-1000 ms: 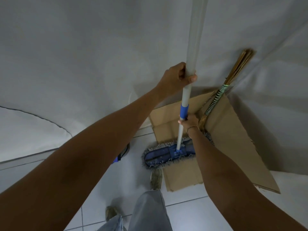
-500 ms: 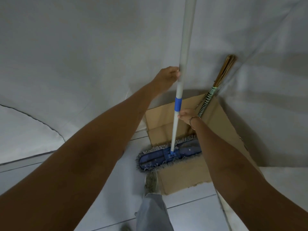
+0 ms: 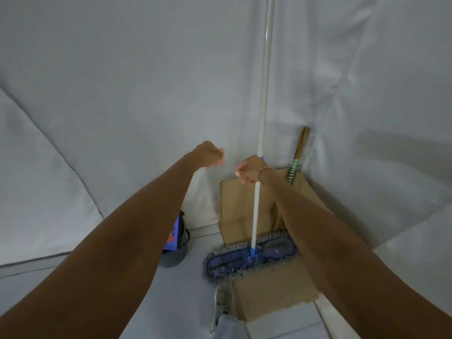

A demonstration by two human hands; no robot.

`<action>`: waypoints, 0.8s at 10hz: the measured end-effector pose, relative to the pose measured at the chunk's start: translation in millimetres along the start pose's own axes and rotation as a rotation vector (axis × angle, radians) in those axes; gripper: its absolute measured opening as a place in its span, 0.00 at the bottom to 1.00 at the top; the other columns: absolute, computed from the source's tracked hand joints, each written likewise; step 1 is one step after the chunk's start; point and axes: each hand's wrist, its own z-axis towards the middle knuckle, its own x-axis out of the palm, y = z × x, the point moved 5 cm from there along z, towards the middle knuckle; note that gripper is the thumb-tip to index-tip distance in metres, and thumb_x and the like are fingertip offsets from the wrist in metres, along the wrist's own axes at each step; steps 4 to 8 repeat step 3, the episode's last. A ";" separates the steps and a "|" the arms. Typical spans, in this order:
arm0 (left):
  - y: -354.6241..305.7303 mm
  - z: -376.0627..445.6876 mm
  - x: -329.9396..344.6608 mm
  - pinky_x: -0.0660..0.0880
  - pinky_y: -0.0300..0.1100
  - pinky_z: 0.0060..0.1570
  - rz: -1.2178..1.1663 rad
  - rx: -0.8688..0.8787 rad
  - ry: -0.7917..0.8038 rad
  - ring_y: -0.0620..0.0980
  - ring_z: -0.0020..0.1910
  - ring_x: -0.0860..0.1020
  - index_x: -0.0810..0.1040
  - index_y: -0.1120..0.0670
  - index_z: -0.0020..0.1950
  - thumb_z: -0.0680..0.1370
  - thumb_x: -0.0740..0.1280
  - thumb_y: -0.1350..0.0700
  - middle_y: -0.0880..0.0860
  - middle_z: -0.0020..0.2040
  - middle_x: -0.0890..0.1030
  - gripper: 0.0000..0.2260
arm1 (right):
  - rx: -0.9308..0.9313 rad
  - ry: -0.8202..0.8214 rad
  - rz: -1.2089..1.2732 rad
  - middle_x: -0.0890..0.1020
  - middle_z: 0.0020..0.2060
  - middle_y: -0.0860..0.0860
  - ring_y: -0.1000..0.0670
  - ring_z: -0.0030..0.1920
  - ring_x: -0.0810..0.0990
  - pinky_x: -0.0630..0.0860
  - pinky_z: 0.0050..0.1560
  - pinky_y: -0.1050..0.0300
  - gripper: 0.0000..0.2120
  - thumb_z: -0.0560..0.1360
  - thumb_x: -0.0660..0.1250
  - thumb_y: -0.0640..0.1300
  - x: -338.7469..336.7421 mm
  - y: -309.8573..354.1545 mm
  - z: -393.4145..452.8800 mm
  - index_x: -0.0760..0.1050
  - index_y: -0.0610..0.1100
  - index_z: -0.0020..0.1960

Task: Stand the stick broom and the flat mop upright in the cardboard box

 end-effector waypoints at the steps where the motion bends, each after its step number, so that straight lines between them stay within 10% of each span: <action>1: -24.3 -65.3 -48.5 0.75 0.39 0.40 -0.045 0.030 -0.062 0.50 0.37 0.78 0.76 0.59 0.43 0.81 0.55 0.54 0.55 0.42 0.79 0.14 | -0.133 -0.043 -0.016 0.82 0.35 0.49 0.51 0.29 0.80 0.76 0.29 0.62 0.07 0.70 0.67 0.36 -17.7 66.9 -51.0 0.78 0.46 0.36; 3: -107.3 -169.0 -151.2 0.77 0.39 0.45 0.030 0.213 -0.363 0.55 0.45 0.82 0.80 0.64 0.47 0.79 0.60 0.59 0.59 0.50 0.83 0.11 | -0.395 -0.279 -0.017 0.84 0.41 0.45 0.50 0.30 0.80 0.74 0.30 0.62 0.08 0.73 0.62 0.38 -87.3 197.5 -141.1 0.80 0.42 0.45; 8: -107.3 -169.0 -151.2 0.77 0.39 0.45 0.030 0.213 -0.363 0.55 0.45 0.82 0.80 0.64 0.47 0.79 0.60 0.59 0.59 0.50 0.83 0.11 | -0.395 -0.279 -0.017 0.84 0.41 0.45 0.50 0.30 0.80 0.74 0.30 0.62 0.08 0.73 0.62 0.38 -87.3 197.5 -141.1 0.80 0.42 0.45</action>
